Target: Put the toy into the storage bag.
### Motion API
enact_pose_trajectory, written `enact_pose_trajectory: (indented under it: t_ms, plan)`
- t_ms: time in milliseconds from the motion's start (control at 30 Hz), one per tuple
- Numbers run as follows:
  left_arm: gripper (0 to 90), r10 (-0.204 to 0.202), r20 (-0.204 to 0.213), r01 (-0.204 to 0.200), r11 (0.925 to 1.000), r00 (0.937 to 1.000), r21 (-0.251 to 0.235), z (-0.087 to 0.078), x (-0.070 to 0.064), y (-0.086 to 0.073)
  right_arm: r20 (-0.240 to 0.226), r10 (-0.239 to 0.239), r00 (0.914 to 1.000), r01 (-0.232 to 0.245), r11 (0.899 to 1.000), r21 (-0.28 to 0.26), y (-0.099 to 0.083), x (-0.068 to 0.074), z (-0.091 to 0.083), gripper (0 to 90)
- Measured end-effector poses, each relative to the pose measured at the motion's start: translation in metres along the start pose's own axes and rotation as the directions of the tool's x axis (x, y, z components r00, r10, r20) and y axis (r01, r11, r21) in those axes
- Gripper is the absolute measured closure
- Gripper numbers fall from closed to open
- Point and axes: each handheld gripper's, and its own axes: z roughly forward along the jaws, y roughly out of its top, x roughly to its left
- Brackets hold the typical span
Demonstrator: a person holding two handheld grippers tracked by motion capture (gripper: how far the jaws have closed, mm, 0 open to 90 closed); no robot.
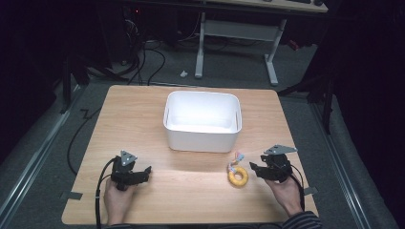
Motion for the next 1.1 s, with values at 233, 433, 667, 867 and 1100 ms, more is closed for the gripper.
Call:
enact_pose_trajectory:
  t_ms: [233,433,667,867,1100]
  plan:
    - [18.1,0.000,-0.001,0.000,1.0000,1.0000,0.000,0.000,0.000,0.000,-0.040,-0.021,0.9990,0.021,1.000,0.014,0.001,0.011,0.004,44.7]
    - [18.1,0.000,0.000,0.000,1.0000,1.0000,0.000,0.000,0.000,0.000,-0.032,-0.027,0.9991,0.027,1.000,0.010,0.002,0.014,0.006,44.3]
    - [18.1,0.000,0.000,0.000,1.0000,1.0000,0.000,0.000,0.000,0.000,-0.042,-0.027,0.9988,0.029,0.999,0.041,0.003,0.015,0.010,45.3]
    - [18.0,0.001,0.001,-0.001,1.0000,1.0000,0.000,0.000,0.000,0.000,-0.067,-0.039,0.9970,0.043,0.997,0.067,0.004,0.017,0.010,52.2]
    - [18.0,0.001,0.001,-0.001,1.0000,1.0000,0.000,0.000,0.000,0.000,-0.100,-0.043,0.9940,0.055,0.991,0.119,0.006,0.019,0.019,52.9]
